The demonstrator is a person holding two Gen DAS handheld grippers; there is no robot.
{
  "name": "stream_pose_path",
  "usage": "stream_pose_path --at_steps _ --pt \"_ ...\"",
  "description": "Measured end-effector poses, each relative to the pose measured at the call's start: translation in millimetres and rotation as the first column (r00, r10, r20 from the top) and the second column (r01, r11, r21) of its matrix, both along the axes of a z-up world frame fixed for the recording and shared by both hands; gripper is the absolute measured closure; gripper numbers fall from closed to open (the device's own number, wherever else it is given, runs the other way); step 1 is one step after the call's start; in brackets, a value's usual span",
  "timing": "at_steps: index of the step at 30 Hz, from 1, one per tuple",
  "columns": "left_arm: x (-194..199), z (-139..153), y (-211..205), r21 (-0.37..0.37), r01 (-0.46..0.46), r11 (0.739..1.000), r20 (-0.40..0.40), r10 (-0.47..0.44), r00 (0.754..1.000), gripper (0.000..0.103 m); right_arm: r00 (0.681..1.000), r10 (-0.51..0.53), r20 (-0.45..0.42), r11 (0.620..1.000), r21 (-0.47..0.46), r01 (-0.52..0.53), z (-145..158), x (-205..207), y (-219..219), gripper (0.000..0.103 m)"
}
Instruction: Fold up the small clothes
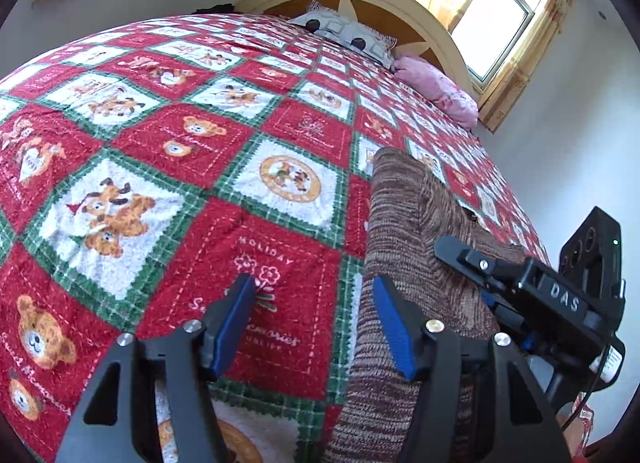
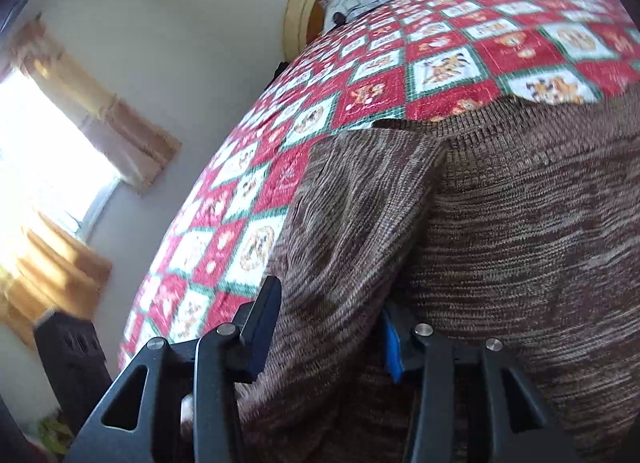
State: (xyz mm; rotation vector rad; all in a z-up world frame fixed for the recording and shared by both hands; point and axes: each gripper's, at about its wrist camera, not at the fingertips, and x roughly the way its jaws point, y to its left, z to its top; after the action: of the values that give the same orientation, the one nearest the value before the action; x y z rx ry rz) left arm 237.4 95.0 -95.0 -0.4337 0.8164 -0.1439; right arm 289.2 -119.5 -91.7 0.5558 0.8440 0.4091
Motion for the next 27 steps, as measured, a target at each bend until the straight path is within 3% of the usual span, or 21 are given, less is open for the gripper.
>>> stream_pose_path --at_steps 1,2,3,8,13,16,20,24,27 --pt "0 -1 1 -0.003 0.0 1.0 0.001 0.0 1.0 0.039 1.0 0.002 0.007 1.0 -0.015 -0.002 0 0 3 0.059" --pt "0 -1 2 -0.007 -0.001 1.0 0.002 0.001 1.0 0.038 1.0 0.01 0.008 0.999 -0.039 -0.01 1 0 5 0.07" --pt "0 -1 3 -0.016 0.002 1.0 0.003 -0.002 1.0 0.035 1.0 0.031 -0.002 0.997 -0.069 -0.031 -1 0 12 0.09" --pt "0 0 3 -0.042 0.021 0.999 0.012 -0.02 1.0 0.029 0.999 0.031 0.031 0.988 -0.151 -0.026 6 -7 19 0.092" --pt "2 7 -8 0.027 0.032 0.999 -0.004 -0.032 0.999 0.028 0.989 0.098 0.113 0.947 -0.315 -0.058 38 -15 33 0.093" --pt "3 13 -17 0.002 0.06 0.998 -0.004 -0.06 0.998 0.028 0.978 0.145 0.149 0.919 -0.386 -0.078 57 -22 28 0.093" --pt "7 30 -53 0.011 0.144 0.989 0.009 -0.144 0.989 0.028 0.968 0.186 0.169 0.894 -0.439 -0.095 84 -30 4 0.093" --pt "7 47 -101 0.055 0.261 0.964 0.048 -0.263 0.964 0.028 0.96 0.202 0.196 0.85 -0.521 -0.073 113 -46 -38 0.093" --pt "7 47 -138 0.073 0.339 0.938 0.039 -0.342 0.939 0.028 0.963 0.193 0.187 0.82 -0.57 -0.054 117 -55 -71 0.093"
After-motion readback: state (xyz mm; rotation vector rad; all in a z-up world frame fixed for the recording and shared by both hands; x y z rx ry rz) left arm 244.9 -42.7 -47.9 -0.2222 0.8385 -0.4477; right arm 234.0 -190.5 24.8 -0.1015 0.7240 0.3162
